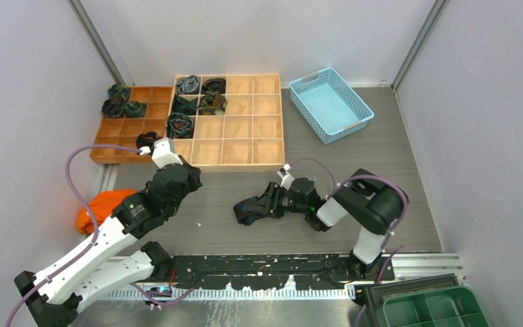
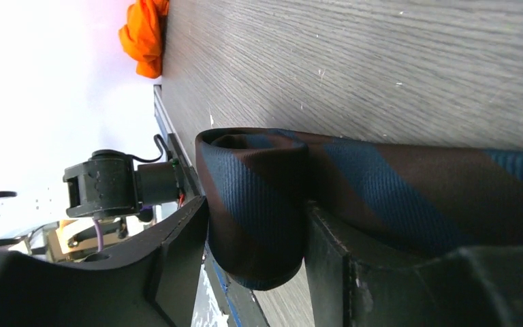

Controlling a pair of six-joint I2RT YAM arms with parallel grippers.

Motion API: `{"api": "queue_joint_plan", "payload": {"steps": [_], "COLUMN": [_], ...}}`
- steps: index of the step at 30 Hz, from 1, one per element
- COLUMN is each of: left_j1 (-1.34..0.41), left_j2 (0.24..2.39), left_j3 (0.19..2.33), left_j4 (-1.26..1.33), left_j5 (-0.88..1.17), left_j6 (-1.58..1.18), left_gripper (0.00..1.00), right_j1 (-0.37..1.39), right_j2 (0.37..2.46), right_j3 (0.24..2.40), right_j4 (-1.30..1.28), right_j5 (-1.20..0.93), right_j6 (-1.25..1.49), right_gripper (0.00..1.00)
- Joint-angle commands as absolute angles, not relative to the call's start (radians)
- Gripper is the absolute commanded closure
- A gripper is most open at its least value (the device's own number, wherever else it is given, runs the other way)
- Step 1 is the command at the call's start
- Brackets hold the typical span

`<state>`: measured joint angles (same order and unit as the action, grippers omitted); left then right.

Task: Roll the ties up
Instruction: Roll the tie at the center of the board.

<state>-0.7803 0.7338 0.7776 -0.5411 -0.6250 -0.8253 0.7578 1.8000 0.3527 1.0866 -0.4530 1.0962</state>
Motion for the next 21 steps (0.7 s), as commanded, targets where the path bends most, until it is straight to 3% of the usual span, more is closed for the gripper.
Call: {"api": "queue_joint_plan", "payload": {"steps": [1,8,15,21], "left_j1": [-0.778,-0.778,-0.778,-0.778], "left_j2": [0.773,0.838,0.904,1.044], "left_j3": [0.769,0.754,0.745,0.731], "left_j4": [-0.45,-0.394,-0.344,-0.218], "left_j5": [-0.593,-0.552,-0.516,-0.426], "left_j6": [-0.808,-0.807,-0.793,-0.761], "left_gripper": [1.0,1.0,1.0,1.0], "right_j1": [0.758,0.759,0.764,0.803], "right_j2": [1.603,1.391,1.467,1.372], "right_j3": [0.385,0.486,0.506,0.551], "right_j4": [0.755,0.232,0.184,0.073], "right_j5": [-0.358,-0.201,-0.154,-0.033], "right_j6": [0.947,0.738,0.713,0.682], "right_gripper": [0.42,0.4,0.39,0.43]}}
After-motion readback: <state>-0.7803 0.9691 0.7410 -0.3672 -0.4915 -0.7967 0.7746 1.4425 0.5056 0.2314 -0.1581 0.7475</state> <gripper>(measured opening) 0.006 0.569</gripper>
